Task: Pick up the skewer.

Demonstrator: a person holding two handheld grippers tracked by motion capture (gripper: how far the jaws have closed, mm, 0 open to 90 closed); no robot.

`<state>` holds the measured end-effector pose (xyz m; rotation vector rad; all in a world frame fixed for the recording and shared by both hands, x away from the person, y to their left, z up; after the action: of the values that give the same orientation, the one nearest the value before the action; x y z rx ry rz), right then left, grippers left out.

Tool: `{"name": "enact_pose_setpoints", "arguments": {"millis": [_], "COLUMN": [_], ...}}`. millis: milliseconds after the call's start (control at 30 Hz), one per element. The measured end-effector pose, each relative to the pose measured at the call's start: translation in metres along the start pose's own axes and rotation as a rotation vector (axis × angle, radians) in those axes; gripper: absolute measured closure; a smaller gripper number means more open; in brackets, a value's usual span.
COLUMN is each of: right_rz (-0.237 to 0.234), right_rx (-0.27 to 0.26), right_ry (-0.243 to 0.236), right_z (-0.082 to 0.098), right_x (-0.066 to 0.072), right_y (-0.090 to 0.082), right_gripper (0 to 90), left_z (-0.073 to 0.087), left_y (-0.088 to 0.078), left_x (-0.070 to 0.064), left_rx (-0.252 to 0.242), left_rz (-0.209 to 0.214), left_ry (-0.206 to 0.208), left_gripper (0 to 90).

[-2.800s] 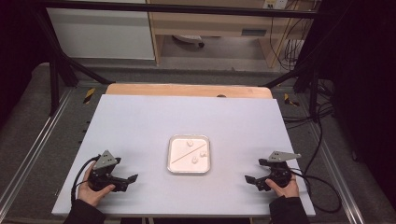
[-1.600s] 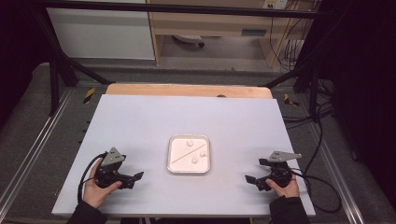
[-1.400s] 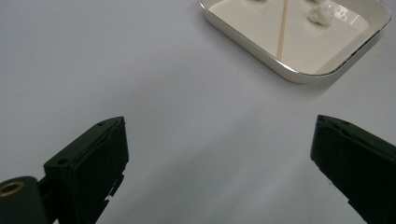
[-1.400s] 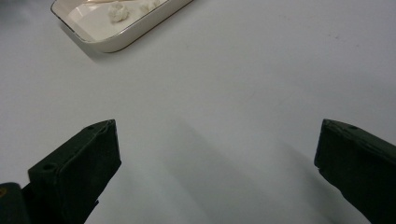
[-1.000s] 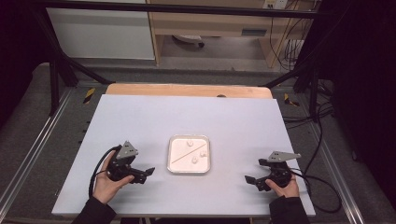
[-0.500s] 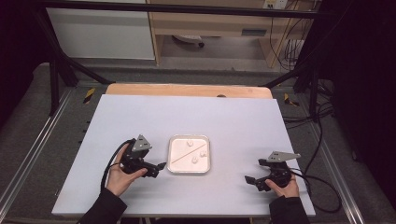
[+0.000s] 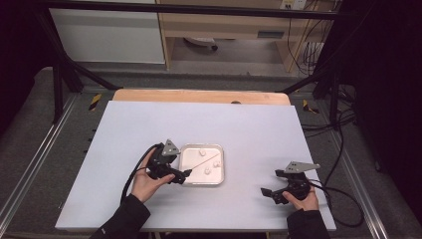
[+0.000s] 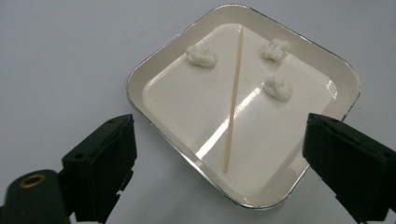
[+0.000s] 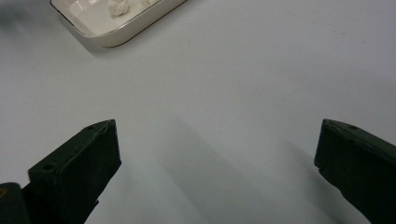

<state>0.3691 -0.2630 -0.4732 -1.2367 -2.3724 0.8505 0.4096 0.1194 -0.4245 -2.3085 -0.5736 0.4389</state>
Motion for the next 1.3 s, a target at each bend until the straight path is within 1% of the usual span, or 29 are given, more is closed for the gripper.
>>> {"name": "enact_pose_setpoints", "arguments": {"millis": [33,133,167,200,233,267,367,400,433,467,533,567,600,633,667,700,733,767,800,933,1033,1300], "right_rz": [0.000,0.000,0.001,0.001,-0.002,0.000,-0.002,-0.002,-0.002,-0.002,-0.002,-0.002,-0.001,-0.001,-0.001,-0.002,-0.002,-0.003,-0.003,-0.003,-0.004,-0.004], "right_rx": [0.000,0.002,0.002,0.002,0.003,0.002,0.000,0.000,0.000,0.000,0.000,0.000,-0.001,0.000,0.000,-0.001,-0.001,0.002,0.002,-0.003,-0.004,-0.005], "right_ry": [0.000,0.002,0.000,0.000,0.002,0.002,0.000,0.000,-0.002,-0.002,0.000,0.000,-0.003,-0.001,-0.001,-0.002,-0.002,0.001,0.001,0.000,-0.002,-0.002], "right_z": [0.000,0.000,0.000,0.000,0.000,0.000,0.000,0.000,0.000,0.000,0.000,0.000,0.000,0.000,0.000,0.000,0.000,0.000,0.000,0.000,0.000,0.000], "right_x": [0.000,0.000,0.000,0.000,0.001,0.000,0.000,0.000,0.000,0.000,0.000,0.000,0.000,0.000,0.000,0.000,0.000,0.001,0.001,0.000,0.000,0.000], "right_y": [0.000,0.000,0.000,0.000,0.000,0.000,0.000,0.000,0.000,0.000,0.000,0.000,0.000,0.000,0.000,0.000,0.000,0.001,0.001,0.000,0.000,0.000], "right_gripper": [0.7,0.7,0.7,0.7,0.7,0.7,0.7,0.7,0.7,0.7,0.7,0.7,0.7,0.7,0.7,0.7,0.7,0.7,0.7,0.7,0.7,0.7], "left_z": [-0.001,-0.006,-0.007,-0.008,-0.010,-0.011,-0.012,-0.013,-0.013,-0.013,-0.012,-0.012,-0.011,-0.011,-0.010,-0.010,-0.010,-0.010,-0.009,-0.008,-0.008,-0.005], "left_y": [0.003,0.010,0.013,0.015,0.019,0.021,0.027,0.030,0.031,0.033,0.036,0.037,0.037,0.038,0.039,0.040,0.041,0.042,0.043,0.044,0.044,0.049], "left_x": [0.000,-0.001,-0.001,-0.002,-0.003,-0.003,-0.004,-0.004,-0.004,-0.003,-0.002,-0.002,-0.001,-0.001,0.000,0.000,0.000,0.000,0.000,0.001,0.001,0.003], "left_rx": [0.007,0.019,0.029,0.034,0.044,0.051,0.062,0.062,0.072,0.084,0.091,0.096,0.102,0.111,0.117,0.122,0.125,0.126,0.127,0.140,0.140,0.155], "left_rz": [-0.002,0.013,0.011,0.008,0.009,0.013,0.023,0.028,0.035,0.042,0.048,0.054,0.056,0.054,0.053,0.053,0.055,0.053,0.053,0.050,0.046,0.039], "left_ry": [0.005,0.006,0.009,0.011,0.019,0.022,0.018,0.016,0.016,0.013,0.011,0.014,0.016,0.021,0.022,0.023,0.024,0.027,0.031,0.038,0.044,0.041], "left_gripper": [15.7,22.2,25.1,25.1,29.5,31.6,40.3,40.3,43.9,43.9,51.5,51.5,56.8,59.4,59.4,64.7,64.7,69.0,69.0,75.1,77.3,80.0]}}
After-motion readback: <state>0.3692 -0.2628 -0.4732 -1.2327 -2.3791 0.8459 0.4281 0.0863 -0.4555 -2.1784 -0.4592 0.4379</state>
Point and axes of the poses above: each handheld gripper's, and its own axes: y roughly forward along the jaws, z roughly out of its underside, x roughly to its left, the point moved 3 cm from there along y, roughly forward along the jaws, and after that the axes turned 15 degrees about z, right-handed, at the moved point
